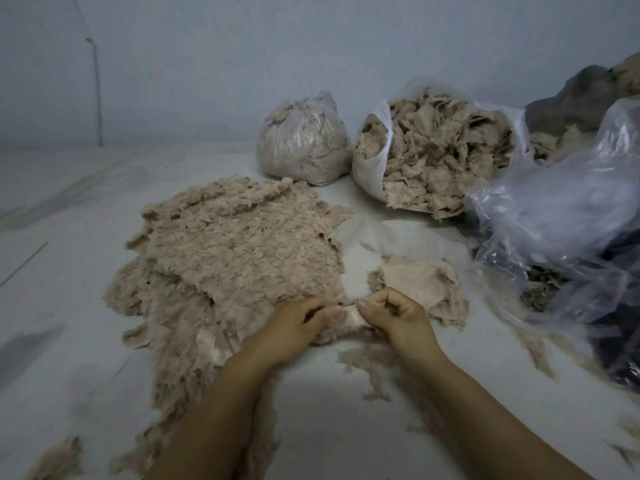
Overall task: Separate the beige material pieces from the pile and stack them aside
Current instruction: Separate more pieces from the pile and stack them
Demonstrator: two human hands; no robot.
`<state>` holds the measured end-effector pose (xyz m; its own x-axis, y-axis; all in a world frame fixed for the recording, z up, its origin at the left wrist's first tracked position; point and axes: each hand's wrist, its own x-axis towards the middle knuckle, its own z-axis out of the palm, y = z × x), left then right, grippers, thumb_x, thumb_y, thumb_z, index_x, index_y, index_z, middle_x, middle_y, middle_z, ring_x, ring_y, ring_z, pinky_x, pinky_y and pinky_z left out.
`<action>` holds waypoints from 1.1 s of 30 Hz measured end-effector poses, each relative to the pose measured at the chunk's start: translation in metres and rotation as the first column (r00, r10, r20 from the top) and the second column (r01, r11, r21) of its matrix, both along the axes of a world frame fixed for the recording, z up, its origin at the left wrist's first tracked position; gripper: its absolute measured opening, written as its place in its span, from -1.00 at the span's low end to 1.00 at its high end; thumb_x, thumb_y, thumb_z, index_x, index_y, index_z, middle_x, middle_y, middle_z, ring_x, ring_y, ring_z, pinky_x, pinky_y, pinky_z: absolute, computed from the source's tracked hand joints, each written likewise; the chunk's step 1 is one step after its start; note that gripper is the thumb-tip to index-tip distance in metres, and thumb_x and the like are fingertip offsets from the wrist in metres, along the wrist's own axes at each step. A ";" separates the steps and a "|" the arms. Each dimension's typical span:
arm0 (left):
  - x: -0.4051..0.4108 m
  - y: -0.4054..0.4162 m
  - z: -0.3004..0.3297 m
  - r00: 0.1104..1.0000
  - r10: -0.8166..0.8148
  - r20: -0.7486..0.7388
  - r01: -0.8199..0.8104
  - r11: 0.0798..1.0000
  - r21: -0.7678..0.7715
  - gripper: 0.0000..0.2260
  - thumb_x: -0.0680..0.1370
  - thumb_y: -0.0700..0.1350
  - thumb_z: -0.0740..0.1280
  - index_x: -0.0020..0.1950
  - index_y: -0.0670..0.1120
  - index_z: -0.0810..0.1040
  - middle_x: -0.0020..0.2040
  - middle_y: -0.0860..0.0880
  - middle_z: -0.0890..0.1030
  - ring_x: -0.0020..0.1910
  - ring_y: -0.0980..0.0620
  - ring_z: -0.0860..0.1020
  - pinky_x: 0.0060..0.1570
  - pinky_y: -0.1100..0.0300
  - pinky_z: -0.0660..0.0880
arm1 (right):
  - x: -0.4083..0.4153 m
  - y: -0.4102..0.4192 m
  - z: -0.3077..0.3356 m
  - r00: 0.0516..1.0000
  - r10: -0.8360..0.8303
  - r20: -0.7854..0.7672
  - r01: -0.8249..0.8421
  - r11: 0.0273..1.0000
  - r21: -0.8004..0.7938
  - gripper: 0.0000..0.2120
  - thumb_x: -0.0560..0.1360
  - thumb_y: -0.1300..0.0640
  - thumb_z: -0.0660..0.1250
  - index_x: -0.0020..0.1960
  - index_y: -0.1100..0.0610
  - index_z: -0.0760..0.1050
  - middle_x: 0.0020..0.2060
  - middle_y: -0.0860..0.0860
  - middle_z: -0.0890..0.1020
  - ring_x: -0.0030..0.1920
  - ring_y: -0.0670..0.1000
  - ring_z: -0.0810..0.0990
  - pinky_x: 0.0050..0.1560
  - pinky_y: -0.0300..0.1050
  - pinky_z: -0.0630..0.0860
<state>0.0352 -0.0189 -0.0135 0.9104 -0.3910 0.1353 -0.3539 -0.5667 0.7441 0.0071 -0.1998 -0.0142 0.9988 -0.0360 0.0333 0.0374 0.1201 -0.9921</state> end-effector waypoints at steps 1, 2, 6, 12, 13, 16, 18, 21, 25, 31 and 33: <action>-0.002 -0.002 -0.001 0.998 -0.013 -0.063 0.010 0.998 -0.058 -0.70 0.61 -0.06 0.25 -0.34 0.08 0.47 -0.41 0.18 0.44 -0.38 0.25 0.38 -0.30 0.30 0.32 | 0.001 0.000 0.001 0.998 -0.021 -0.059 0.027 0.995 0.094 -0.80 0.46 0.28 0.39 -0.33 0.14 0.54 -0.47 0.02 0.53 -0.44 -0.07 0.49 -0.39 -0.25 0.49; -0.003 -0.002 -0.001 0.993 0.000 -0.117 -0.017 0.991 -0.136 -0.68 0.61 -0.10 0.25 -0.37 0.01 0.42 -0.45 0.15 0.38 -0.43 0.22 0.34 -0.35 0.28 0.28 | 0.002 -0.002 0.000 0.992 -0.039 -0.124 0.061 0.981 0.182 -0.78 0.46 0.28 0.38 -0.35 0.13 0.54 -0.46 0.06 0.52 -0.44 -0.03 0.50 -0.40 -0.22 0.50; -0.004 -0.002 -0.004 0.996 0.049 -0.080 -0.068 0.963 -0.262 -0.79 0.60 -0.23 0.22 -0.21 -0.23 0.50 -0.33 -0.05 0.42 -0.34 0.15 0.38 -0.28 0.29 0.31 | 0.005 -0.011 -0.004 0.962 0.066 -0.265 0.005 0.966 0.259 -0.89 0.45 0.16 0.39 -0.26 0.11 0.57 -0.34 0.06 0.60 -0.32 -0.03 0.60 -0.28 -0.15 0.55; -0.003 -0.005 -0.006 0.999 -0.025 0.035 0.029 0.994 -0.110 -0.80 0.58 -0.13 0.30 -0.09 0.20 0.53 -0.22 0.17 0.59 -0.21 0.28 0.52 -0.16 0.34 0.40 | 0.009 -0.002 -0.005 0.980 -0.009 -0.200 0.047 0.981 0.190 -0.90 0.46 0.20 0.40 -0.13 0.25 0.57 -0.27 0.14 0.68 -0.27 0.08 0.65 -0.26 -0.12 0.59; -0.002 -0.002 -0.007 0.998 -0.038 0.048 0.041 0.997 -0.058 -0.77 0.57 -0.11 0.31 -0.16 0.24 0.48 -0.29 0.20 0.54 -0.26 0.30 0.49 -0.21 0.36 0.37 | 0.009 -0.001 -0.005 0.980 -0.095 -0.175 0.128 0.973 0.191 -0.91 0.47 0.24 0.39 -0.19 0.24 0.53 -0.33 0.13 0.66 -0.31 0.07 0.62 -0.30 -0.14 0.57; -0.001 0.005 -0.009 0.993 -0.098 0.067 0.095 0.994 0.047 -0.75 0.54 -0.09 0.36 -0.29 0.18 0.47 -0.34 0.13 0.49 -0.31 0.24 0.46 -0.24 0.31 0.36 | 0.008 0.006 -0.010 0.963 -0.234 -0.130 0.256 0.947 0.196 -0.83 0.52 0.28 0.33 -0.25 0.17 0.49 -0.37 0.08 0.60 -0.30 0.06 0.57 -0.22 -0.10 0.54; -0.001 0.006 -0.009 0.993 -0.119 0.005 0.118 0.991 0.070 -0.89 0.47 -0.07 0.44 -0.26 0.01 0.60 -0.29 0.10 0.53 -0.28 0.22 0.48 -0.17 0.26 0.41 | 0.009 0.007 -0.010 0.949 -0.288 -0.129 0.311 0.922 0.232 -0.82 0.56 0.28 0.28 -0.22 0.15 0.48 -0.31 0.11 0.59 -0.21 0.11 0.55 -0.06 0.04 0.51; -0.003 0.005 -0.007 0.994 -0.100 -0.038 0.100 0.995 -0.020 -0.82 0.41 0.09 0.45 -0.15 0.00 0.65 -0.21 0.13 0.54 -0.22 0.26 0.50 -0.17 0.38 0.41 | 0.010 0.005 -0.005 0.959 -0.267 -0.092 0.281 0.940 0.194 -0.85 0.59 0.22 0.24 -0.15 0.17 0.48 -0.26 0.15 0.59 -0.19 0.13 0.55 -0.05 0.09 0.50; -0.003 -0.017 0.005 0.992 -0.002 -0.125 -0.039 0.945 -0.324 -0.69 0.55 0.17 0.20 0.20 0.09 0.51 0.12 0.17 0.57 0.12 0.27 0.52 0.11 0.42 0.41 | 0.006 0.014 -0.001 0.990 -0.135 -0.043 0.139 0.985 0.106 -0.83 0.59 0.16 0.26 -0.07 0.24 0.54 -0.25 0.16 0.67 -0.23 0.09 0.63 -0.17 -0.05 0.58; 0.001 -0.037 0.006 0.981 0.045 -0.188 -0.140 0.834 -0.534 -0.75 0.59 -0.18 0.25 -0.29 -0.10 0.51 -0.38 0.10 0.54 -0.36 0.17 0.48 -0.30 0.30 0.44 | 0.001 0.012 0.001 0.987 -0.154 0.040 0.152 0.987 0.057 -0.78 0.59 0.16 0.24 -0.20 0.17 0.53 -0.38 -0.05 0.61 -0.34 -0.13 0.57 -0.31 -0.32 0.49; 0.004 -0.034 0.005 0.983 0.039 -0.180 -0.130 0.838 -0.530 -0.68 0.59 -0.20 0.25 -0.37 -0.02 0.48 -0.45 0.16 0.50 -0.42 0.25 0.44 -0.35 0.38 0.40 | 0.001 0.009 -0.003 0.987 -0.156 0.029 0.155 0.987 0.033 -0.78 0.59 0.17 0.24 -0.20 0.16 0.54 -0.39 -0.08 0.61 -0.35 -0.15 0.56 -0.32 -0.34 0.48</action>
<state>0.0394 -0.0527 -0.0089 0.9634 -0.2181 0.1559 -0.1776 -0.0836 0.9806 0.0080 -0.1904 -0.0168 0.9794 -0.1925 0.0610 0.0890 0.1404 -0.9861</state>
